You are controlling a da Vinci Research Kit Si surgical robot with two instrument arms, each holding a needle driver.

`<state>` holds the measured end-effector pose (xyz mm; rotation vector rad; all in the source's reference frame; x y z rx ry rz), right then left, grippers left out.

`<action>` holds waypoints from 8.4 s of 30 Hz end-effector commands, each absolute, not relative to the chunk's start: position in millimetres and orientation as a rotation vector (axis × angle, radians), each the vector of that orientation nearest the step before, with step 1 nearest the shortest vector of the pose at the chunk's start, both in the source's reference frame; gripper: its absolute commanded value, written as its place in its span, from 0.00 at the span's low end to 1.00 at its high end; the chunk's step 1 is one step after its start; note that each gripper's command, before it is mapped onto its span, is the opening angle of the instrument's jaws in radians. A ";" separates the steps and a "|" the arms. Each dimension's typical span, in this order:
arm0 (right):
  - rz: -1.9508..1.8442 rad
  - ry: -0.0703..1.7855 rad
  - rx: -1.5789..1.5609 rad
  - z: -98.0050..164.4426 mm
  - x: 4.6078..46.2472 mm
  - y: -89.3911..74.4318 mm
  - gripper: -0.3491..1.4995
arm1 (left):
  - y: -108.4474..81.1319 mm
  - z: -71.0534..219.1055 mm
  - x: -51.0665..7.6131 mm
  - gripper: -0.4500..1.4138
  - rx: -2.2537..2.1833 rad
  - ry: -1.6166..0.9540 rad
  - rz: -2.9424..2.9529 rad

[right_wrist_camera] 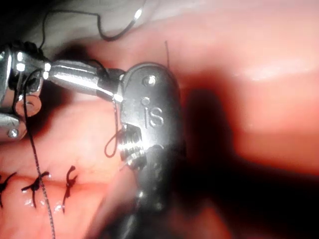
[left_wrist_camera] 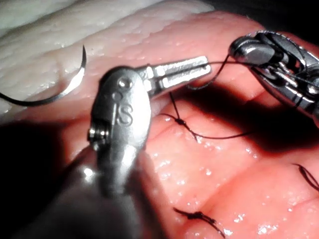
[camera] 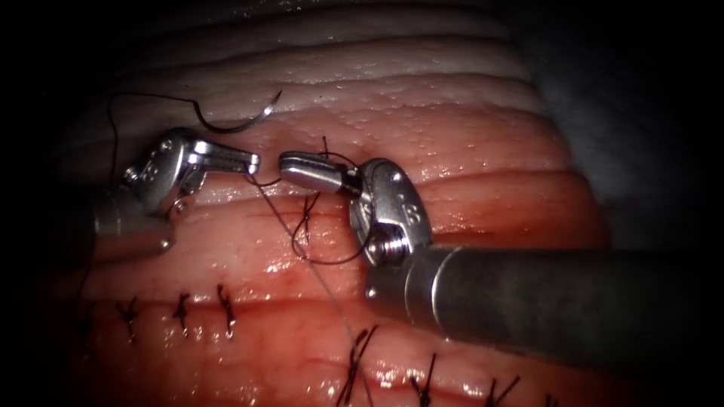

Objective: Wound Closure
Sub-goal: Loop suture once counter-clockwise around right tool, then grasp short end of suture with right jaws, then pull downward through loop with right hand and pull upward on long end with left grasper to tighten knot, then pull suture taut with left tool

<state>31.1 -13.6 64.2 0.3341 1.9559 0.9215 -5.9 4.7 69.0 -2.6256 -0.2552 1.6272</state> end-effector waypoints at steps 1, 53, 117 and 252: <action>0.950 1.947 0.339 64.5 31.9 -13.6 0.00 | 4.5 69.6 -6.5 0.00 -2.624 -0.260 1.629; 1.568 1.006 0.227 73.3 32.2 -13.4 0.62 | 2.2 68.6 -11.4 0.00 -2.563 -0.293 1.743; 1.363 1.138 0.088 65.1 32.2 -20.4 0.00 | 29.6 84.7 -3.6 0.00 -1.954 0.020 1.810; 0.944 1.109 0.039 67.0 33.5 -15.7 0.68 | 11.1 43.8 -7.1 0.00 -1.956 -0.175 1.861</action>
